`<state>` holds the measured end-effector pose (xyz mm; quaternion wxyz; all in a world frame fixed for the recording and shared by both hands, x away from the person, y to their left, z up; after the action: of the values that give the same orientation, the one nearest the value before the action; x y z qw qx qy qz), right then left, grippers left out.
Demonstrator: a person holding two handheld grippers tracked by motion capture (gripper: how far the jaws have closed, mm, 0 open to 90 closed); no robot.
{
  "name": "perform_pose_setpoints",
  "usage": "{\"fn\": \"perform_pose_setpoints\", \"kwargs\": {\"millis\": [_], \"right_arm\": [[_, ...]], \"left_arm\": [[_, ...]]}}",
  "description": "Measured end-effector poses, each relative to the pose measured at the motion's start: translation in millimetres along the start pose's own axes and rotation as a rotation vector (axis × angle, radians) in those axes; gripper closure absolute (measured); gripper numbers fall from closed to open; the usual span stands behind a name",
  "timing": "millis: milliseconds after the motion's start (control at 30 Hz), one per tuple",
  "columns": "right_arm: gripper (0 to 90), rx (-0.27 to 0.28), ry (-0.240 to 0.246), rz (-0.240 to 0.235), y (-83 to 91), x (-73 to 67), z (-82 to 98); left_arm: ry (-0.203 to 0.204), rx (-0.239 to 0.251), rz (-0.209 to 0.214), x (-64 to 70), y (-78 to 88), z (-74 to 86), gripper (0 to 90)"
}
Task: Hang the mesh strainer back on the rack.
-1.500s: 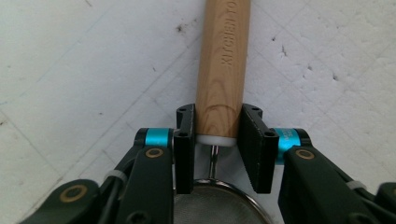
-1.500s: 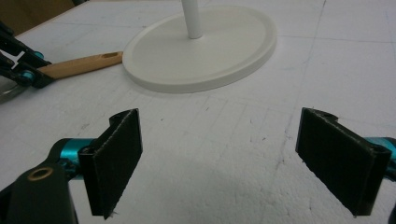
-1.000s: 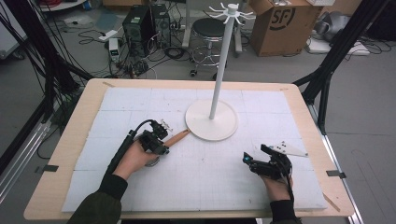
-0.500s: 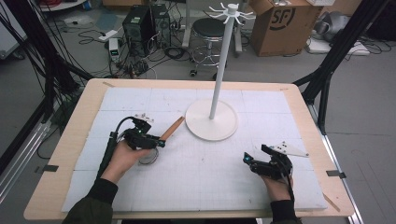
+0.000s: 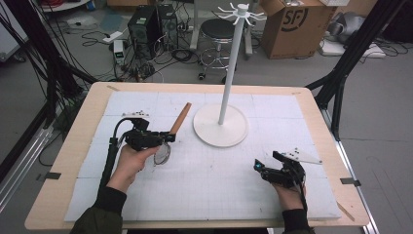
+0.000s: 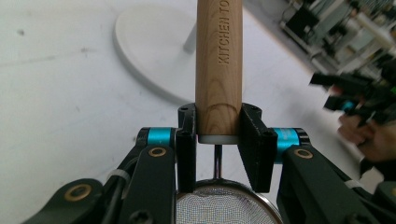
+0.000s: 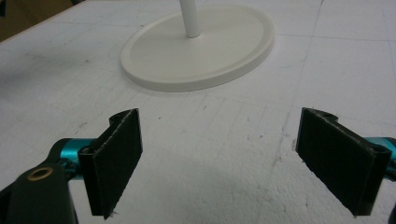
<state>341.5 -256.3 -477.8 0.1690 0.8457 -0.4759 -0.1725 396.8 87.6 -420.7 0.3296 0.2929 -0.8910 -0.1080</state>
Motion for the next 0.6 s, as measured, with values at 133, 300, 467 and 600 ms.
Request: {"fn": "perform_pose_setpoints", "kwargs": {"millis": [133, 300, 467, 600], "right_arm": [[13.8, 0.003, 0.0, 0.0, -0.1, 0.2, -0.3], [13.8, 0.004, -0.002, -0.003, 0.3, 0.1, -0.4], [13.8, 0.007, -0.001, -0.003, 0.3, 0.3, -0.7], [13.8, 0.009, -0.005, -0.004, 0.4, 0.1, -1.0]], "left_arm": [[0.024, 0.074, 0.035, 3.0, 5.1, -10.3, 69.8], [0.041, 0.134, 0.07, 8.8, 8.6, -20.7, 69.8], [0.022, 0.21, 0.115, 24.8, 11.0, -36.9, 69.8], [0.014, 0.249, 0.121, 30.1, 12.1, -44.9, 69.8]]}}
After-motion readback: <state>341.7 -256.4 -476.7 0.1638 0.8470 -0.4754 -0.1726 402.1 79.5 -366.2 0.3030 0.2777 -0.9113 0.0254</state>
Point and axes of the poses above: each handheld gripper's, and its own axes: y roughly backward along the jaws, z roughly out of its underside, x roughly to its right, the point moved 9 cm from there along -y, roughly forward along the jaws, and after that the axes turned 3 degrees about y, right-handed, at the moved point
